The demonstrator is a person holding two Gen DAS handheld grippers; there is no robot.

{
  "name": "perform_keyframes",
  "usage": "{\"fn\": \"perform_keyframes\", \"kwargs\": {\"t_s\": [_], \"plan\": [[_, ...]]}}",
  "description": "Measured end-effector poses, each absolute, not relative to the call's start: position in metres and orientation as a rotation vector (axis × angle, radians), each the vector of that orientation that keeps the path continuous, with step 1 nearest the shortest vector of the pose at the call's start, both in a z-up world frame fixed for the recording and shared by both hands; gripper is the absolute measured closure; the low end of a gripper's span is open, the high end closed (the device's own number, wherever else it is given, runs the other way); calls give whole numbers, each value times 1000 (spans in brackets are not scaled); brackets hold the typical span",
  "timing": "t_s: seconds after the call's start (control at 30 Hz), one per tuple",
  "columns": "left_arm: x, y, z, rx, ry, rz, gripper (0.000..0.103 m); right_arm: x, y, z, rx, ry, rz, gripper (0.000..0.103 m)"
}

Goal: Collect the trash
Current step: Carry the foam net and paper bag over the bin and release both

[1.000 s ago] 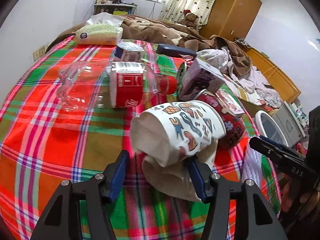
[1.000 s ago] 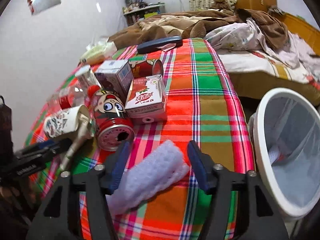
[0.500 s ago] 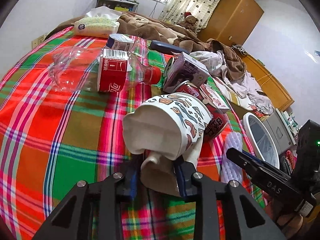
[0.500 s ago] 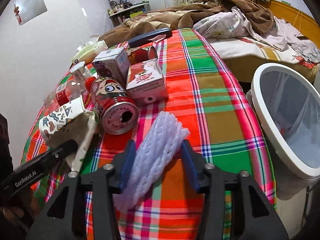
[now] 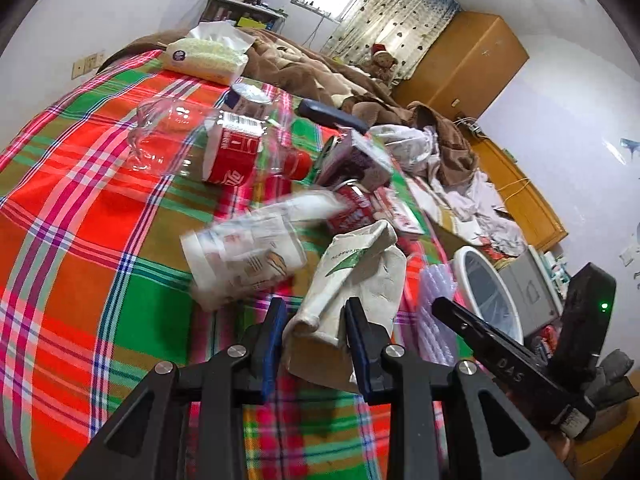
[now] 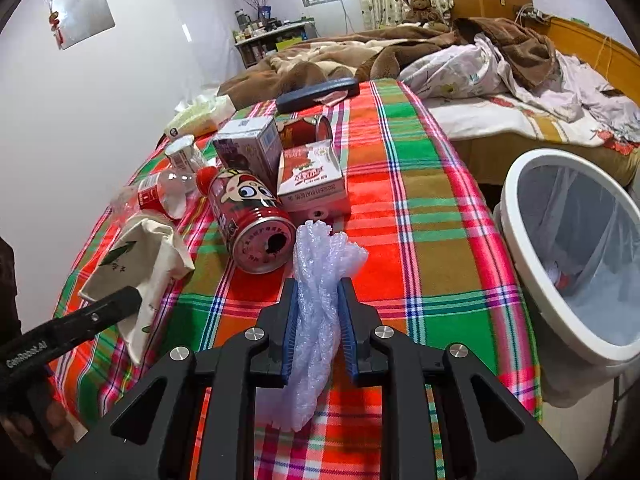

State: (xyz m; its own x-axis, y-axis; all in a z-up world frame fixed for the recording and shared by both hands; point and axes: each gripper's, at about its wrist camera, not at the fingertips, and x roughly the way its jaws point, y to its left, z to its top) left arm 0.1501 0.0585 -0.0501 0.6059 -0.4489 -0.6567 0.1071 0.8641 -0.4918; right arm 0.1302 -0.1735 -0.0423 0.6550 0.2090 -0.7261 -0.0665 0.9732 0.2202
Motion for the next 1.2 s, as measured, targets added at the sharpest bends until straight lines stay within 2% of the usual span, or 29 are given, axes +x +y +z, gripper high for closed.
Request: {"fn": "perform_keyframes", "kwargs": {"t_s": [0.67,1.2], "plan": [[131,5,-7,-296,785,-341,72,112,-214,-11,207,731,141,83],[143,-89,14,-188,767,-455,72,107,-283,-2,240,676,35,83]]}}
